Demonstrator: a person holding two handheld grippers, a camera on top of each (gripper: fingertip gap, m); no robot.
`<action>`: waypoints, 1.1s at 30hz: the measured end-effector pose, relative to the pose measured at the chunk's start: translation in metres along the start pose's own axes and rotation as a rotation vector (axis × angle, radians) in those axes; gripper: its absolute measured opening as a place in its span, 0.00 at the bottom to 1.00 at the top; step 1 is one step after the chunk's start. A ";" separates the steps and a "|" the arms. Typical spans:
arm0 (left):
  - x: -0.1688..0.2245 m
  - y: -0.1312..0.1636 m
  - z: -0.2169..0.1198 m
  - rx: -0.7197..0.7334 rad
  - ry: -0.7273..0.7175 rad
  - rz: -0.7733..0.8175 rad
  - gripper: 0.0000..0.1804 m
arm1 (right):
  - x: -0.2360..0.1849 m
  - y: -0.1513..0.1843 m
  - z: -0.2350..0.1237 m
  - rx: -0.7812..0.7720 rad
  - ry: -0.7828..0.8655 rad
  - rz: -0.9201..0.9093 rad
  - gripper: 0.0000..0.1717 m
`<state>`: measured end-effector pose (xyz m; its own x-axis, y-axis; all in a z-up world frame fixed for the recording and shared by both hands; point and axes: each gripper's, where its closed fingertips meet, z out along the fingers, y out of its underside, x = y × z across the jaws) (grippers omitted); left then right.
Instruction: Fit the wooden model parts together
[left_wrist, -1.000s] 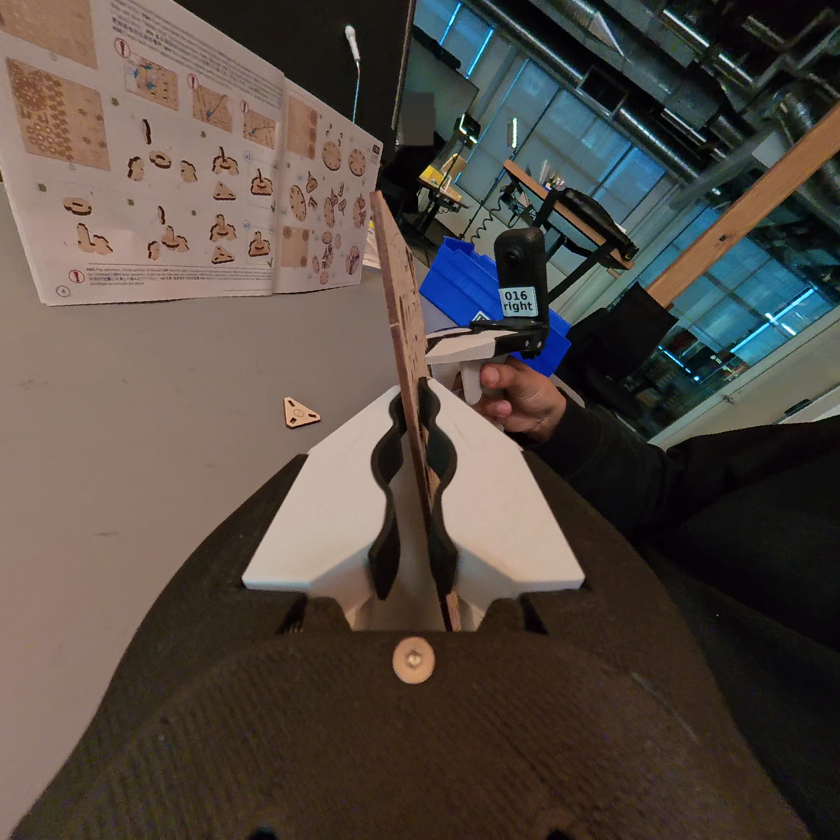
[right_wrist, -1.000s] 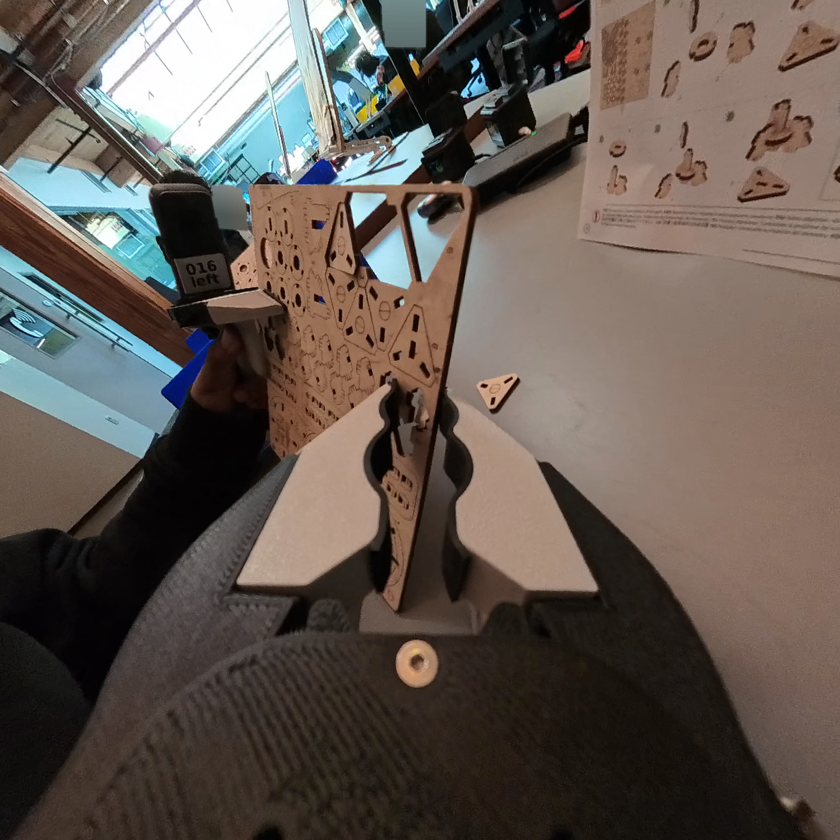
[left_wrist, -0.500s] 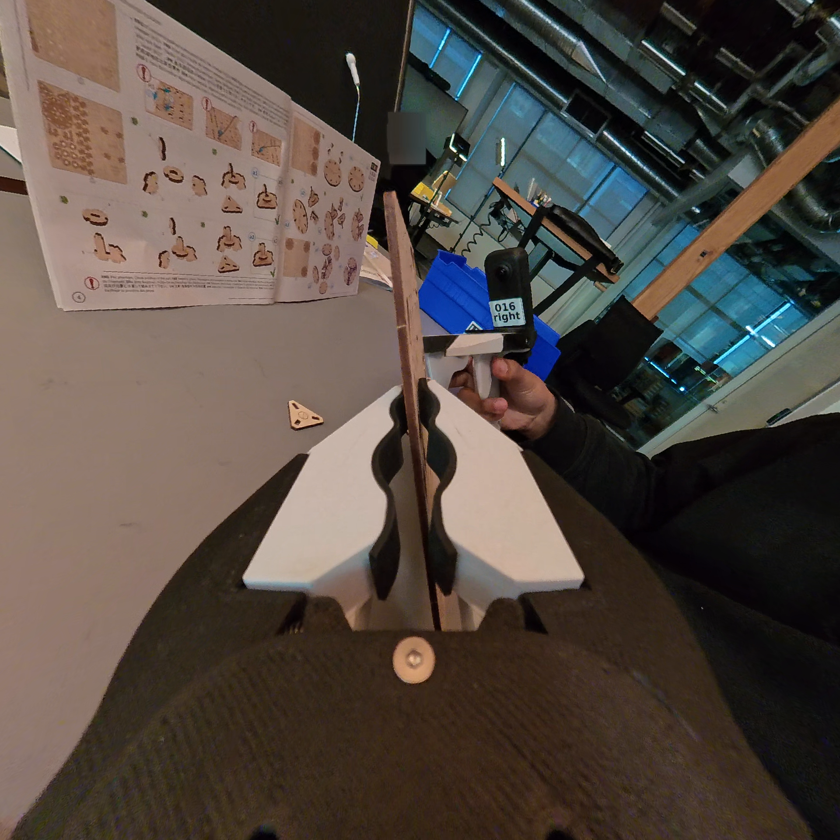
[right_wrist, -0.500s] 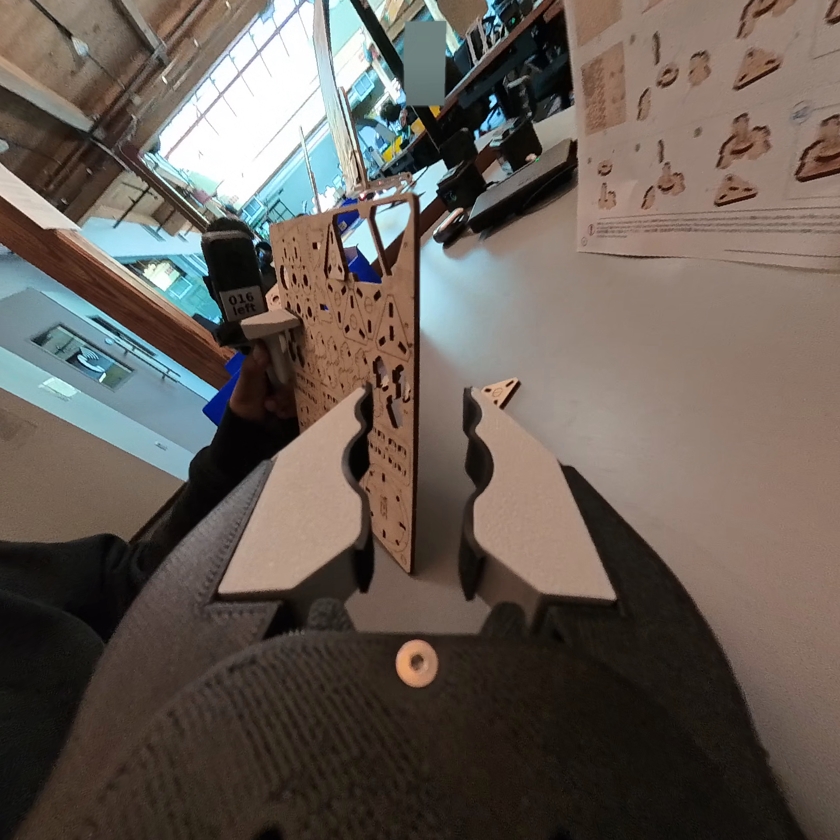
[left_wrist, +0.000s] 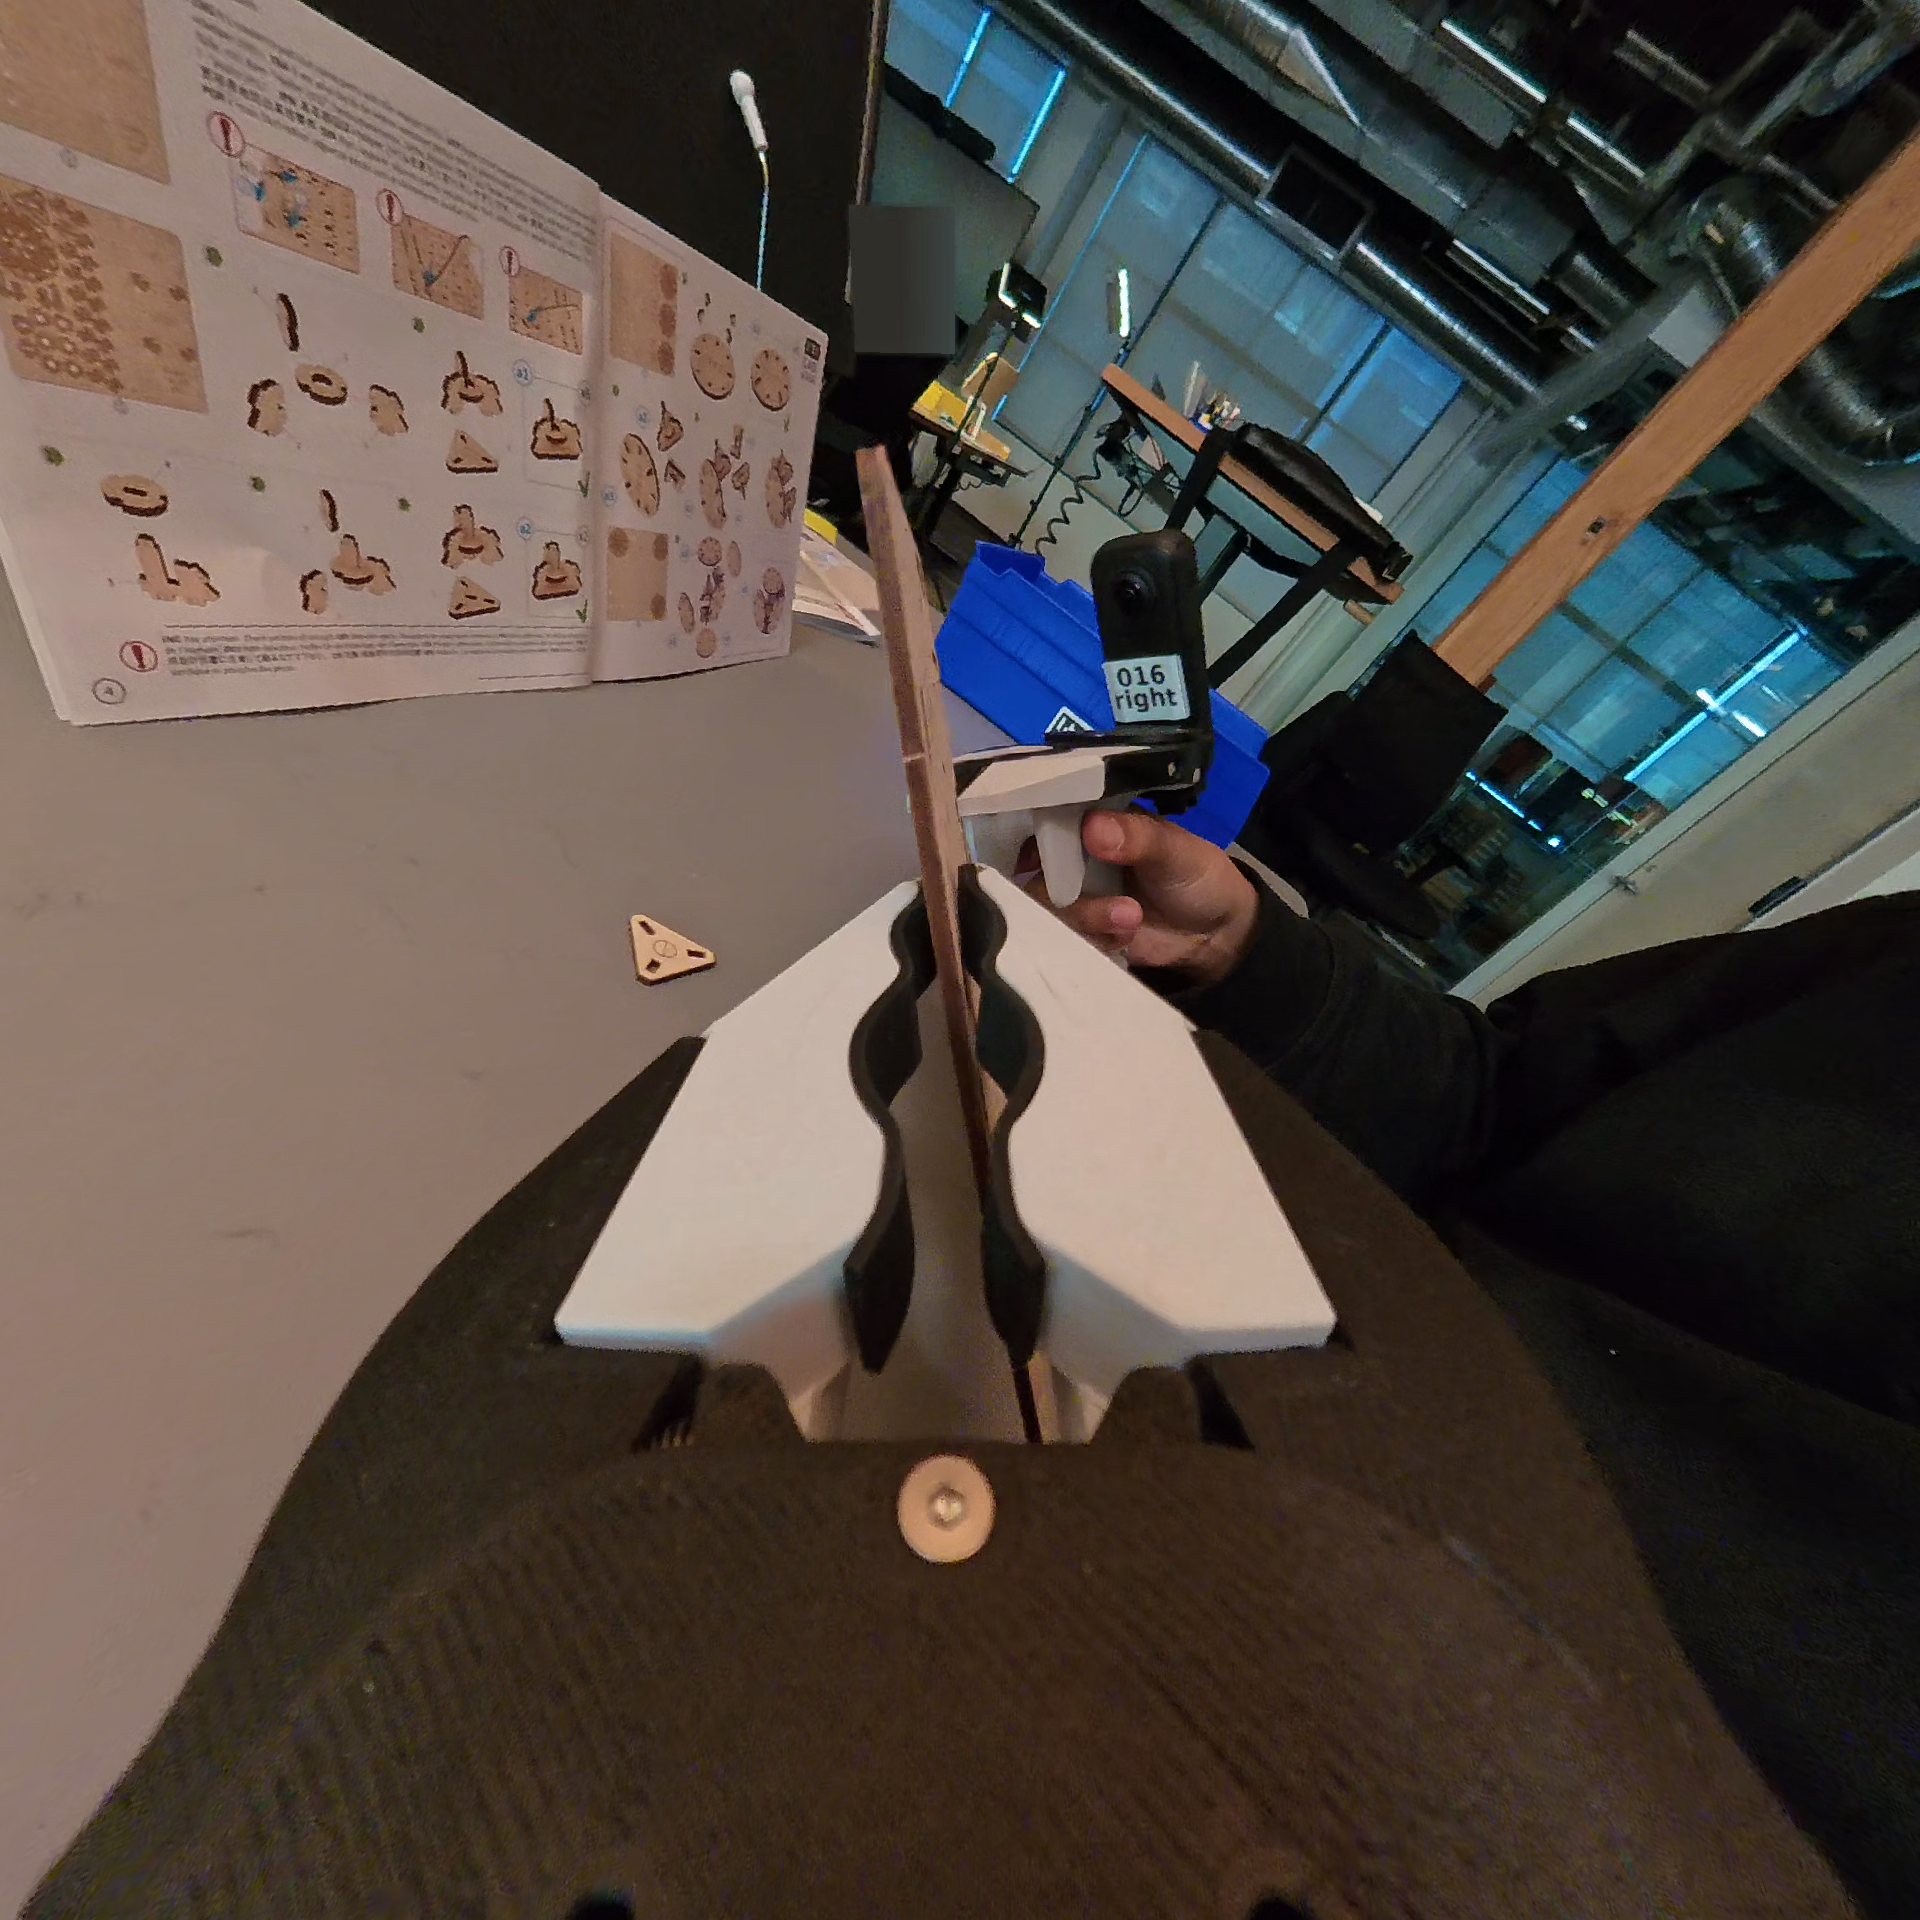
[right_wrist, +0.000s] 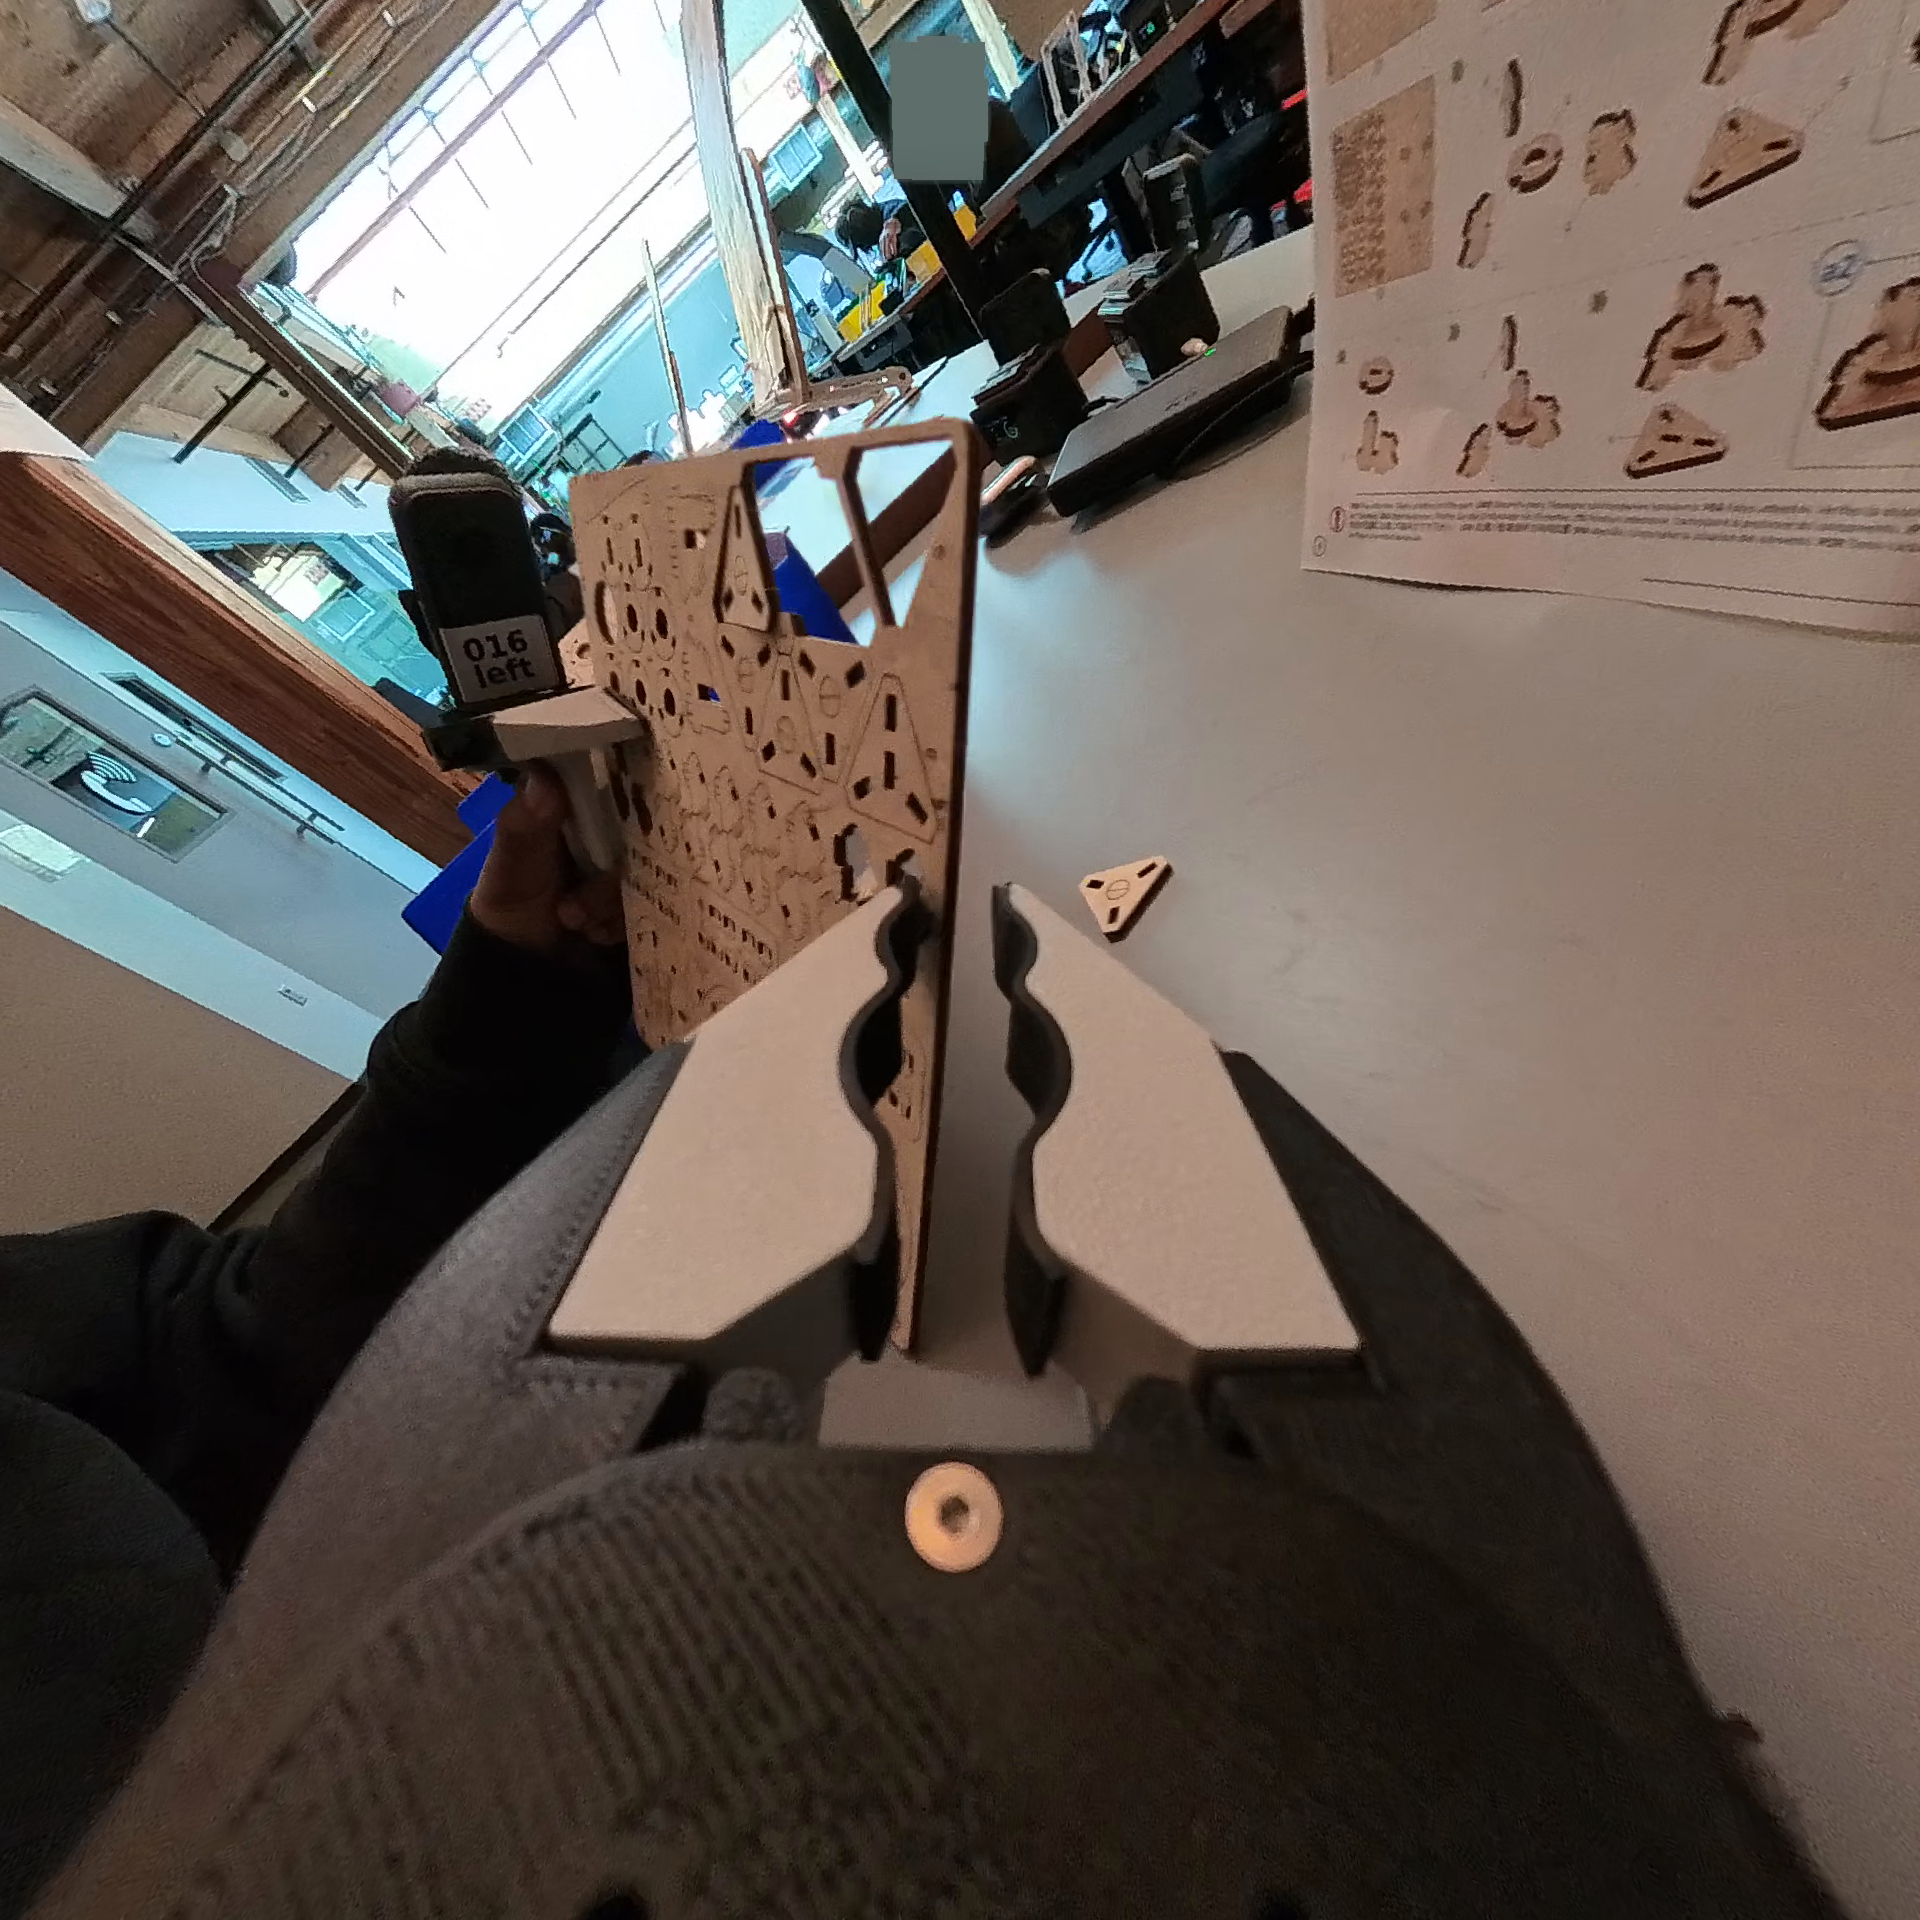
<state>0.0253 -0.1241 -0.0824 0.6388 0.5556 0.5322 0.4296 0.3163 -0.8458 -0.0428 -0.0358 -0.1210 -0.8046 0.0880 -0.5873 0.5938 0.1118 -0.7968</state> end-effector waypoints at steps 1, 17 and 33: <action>-0.001 0.000 0.000 0.000 -0.006 -0.001 0.00 | 0.000 0.000 0.000 -0.001 0.004 -0.006 0.08; 0.011 -0.017 -0.012 0.102 0.066 0.005 0.00 | 0.005 -0.043 -0.042 0.172 0.031 -0.034 0.14; 0.094 0.001 -0.009 -0.116 0.234 0.410 0.00 | -0.008 -0.050 -0.049 0.184 0.008 -0.071 0.14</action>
<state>0.0912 -0.0782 -0.0334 0.8911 0.4241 0.1616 0.1726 0.0125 -0.9849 -0.0659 0.0063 -0.0700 -0.8441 0.0948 -0.5278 0.5238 -0.0648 -0.8493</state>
